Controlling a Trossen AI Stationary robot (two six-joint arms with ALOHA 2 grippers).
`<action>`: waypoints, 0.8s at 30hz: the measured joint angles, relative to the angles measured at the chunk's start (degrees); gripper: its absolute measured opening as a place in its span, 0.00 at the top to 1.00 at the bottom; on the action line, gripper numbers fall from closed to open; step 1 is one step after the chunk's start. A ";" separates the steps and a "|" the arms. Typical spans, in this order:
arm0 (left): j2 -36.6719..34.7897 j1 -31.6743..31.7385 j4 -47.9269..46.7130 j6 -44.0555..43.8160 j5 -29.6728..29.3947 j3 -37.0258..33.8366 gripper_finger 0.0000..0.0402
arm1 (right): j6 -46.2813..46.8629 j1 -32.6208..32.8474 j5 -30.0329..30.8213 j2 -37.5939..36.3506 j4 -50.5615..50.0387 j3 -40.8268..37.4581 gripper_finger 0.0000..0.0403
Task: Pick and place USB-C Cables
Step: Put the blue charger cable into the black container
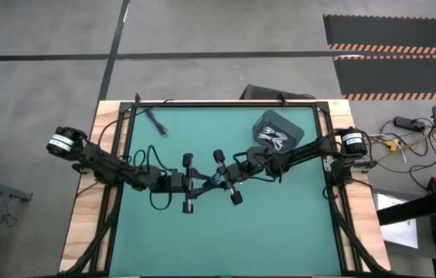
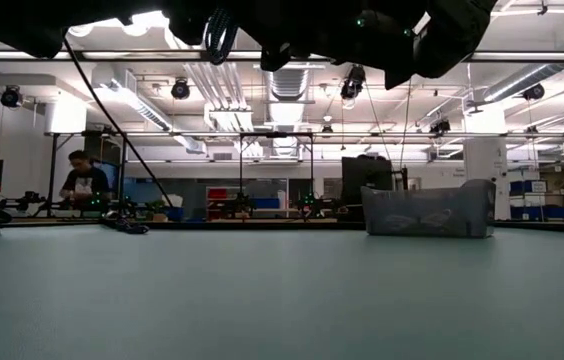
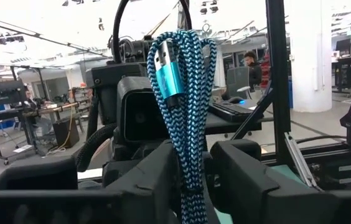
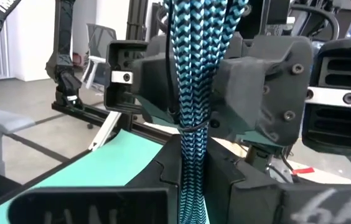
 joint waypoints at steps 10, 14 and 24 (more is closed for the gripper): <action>-1.16 -0.15 -3.58 1.76 -0.04 -0.64 0.50 | 0.65 -0.28 1.22 -2.92 -8.40 -0.02 0.94; -1.79 -0.15 -4.15 1.97 -1.03 -0.87 0.48 | 0.00 -0.26 4.38 -5.61 -17.22 -0.02 0.94; -1.90 -0.13 -4.50 3.24 -7.45 -0.87 0.48 | 6.10 -0.26 11.75 -12.57 -48.30 -0.03 0.94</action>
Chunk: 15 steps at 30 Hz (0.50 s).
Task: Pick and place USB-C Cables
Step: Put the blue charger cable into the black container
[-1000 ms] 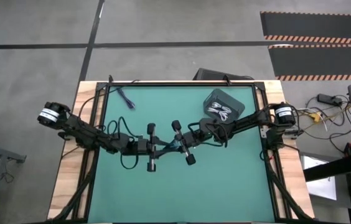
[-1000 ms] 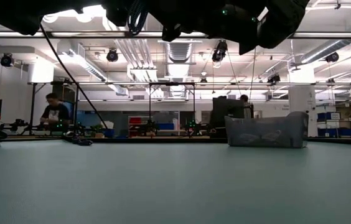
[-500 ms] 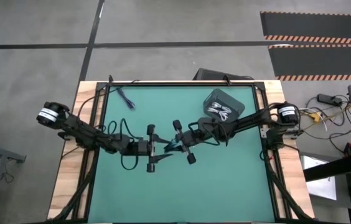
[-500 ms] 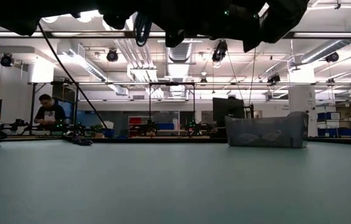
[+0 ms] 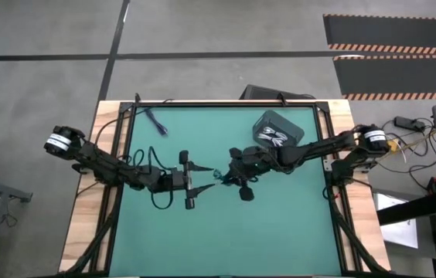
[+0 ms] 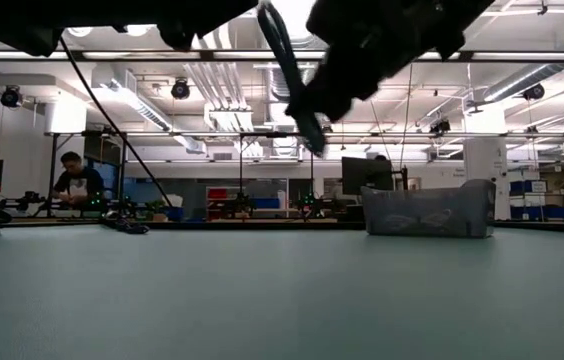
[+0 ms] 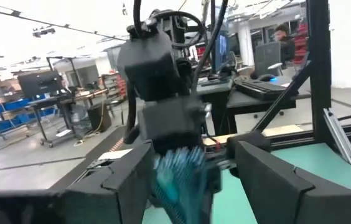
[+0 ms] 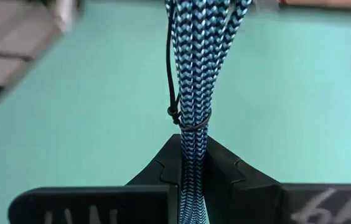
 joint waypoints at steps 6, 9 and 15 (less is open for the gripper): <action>0.00 0.00 0.10 0.30 -0.39 0.03 0.48 | 7.69 -2.01 9.68 -4.73 -22.54 2.43 0.94; 0.00 0.00 0.11 0.21 -0.42 0.04 0.48 | 12.17 -4.08 11.43 -5.85 -35.07 5.00 0.94; 0.00 0.00 0.13 0.14 -0.40 0.04 0.48 | 20.75 -9.67 12.96 -5.15 -54.37 12.53 0.94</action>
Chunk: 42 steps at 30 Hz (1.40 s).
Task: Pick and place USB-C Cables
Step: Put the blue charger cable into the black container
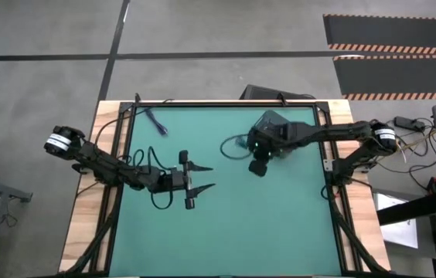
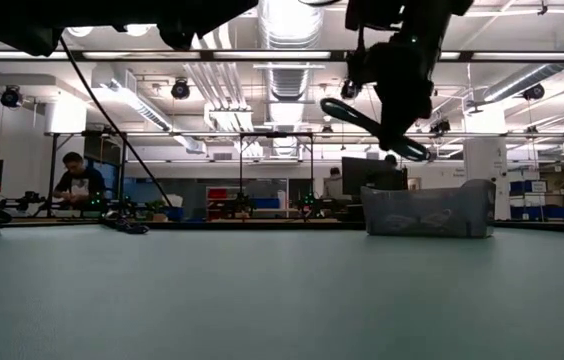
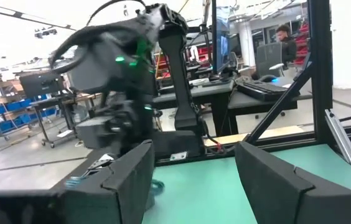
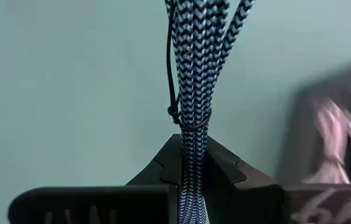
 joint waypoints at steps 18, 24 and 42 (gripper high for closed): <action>0.00 -0.04 -0.52 -0.42 0.01 0.02 0.48 | -1.15 -22.27 -0.01 9.44 -26.57 12.43 0.94; 0.00 -0.04 -0.51 -0.44 0.01 0.02 0.48 | -5.66 -27.46 0.15 13.50 -26.57 12.01 0.94; 0.00 -0.02 -0.50 -0.39 0.01 0.00 0.48 | -10.83 -30.40 6.31 18.83 -26.21 11.55 0.94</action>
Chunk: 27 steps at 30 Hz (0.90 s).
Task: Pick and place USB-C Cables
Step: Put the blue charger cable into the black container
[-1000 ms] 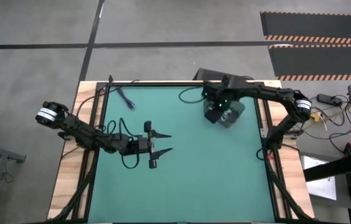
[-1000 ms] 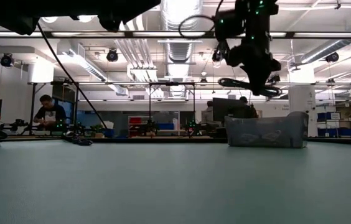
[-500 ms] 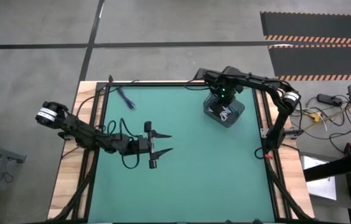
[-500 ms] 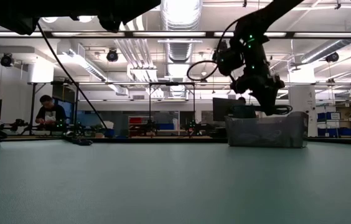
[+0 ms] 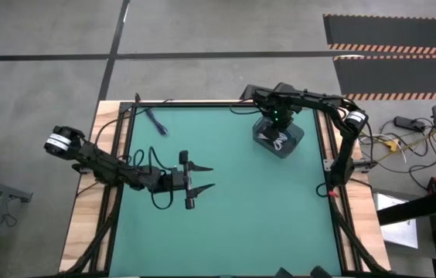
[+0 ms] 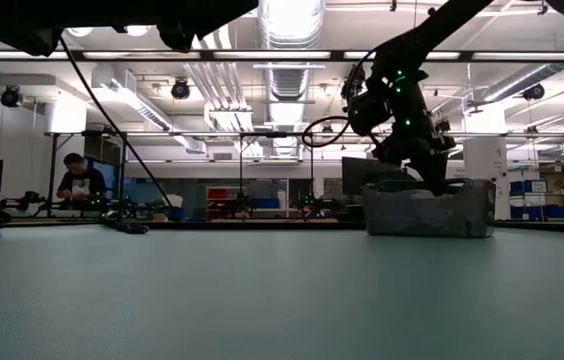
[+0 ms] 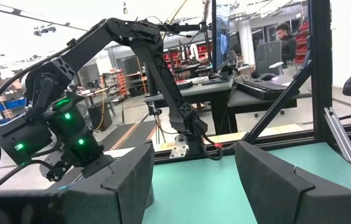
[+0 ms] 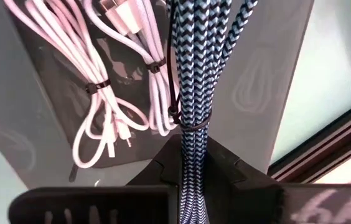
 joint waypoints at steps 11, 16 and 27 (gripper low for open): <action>0.00 0.00 0.02 0.01 0.00 0.00 0.48 | -0.45 0.00 0.69 0.00 1.13 -1.82 0.94; 0.00 0.00 0.00 0.02 0.00 -0.02 0.48 | -0.50 0.00 0.67 0.00 2.98 -3.37 0.94; 0.00 -0.02 -0.01 0.02 0.00 -0.02 0.48 | -1.11 0.00 0.65 0.02 6.49 -5.42 0.94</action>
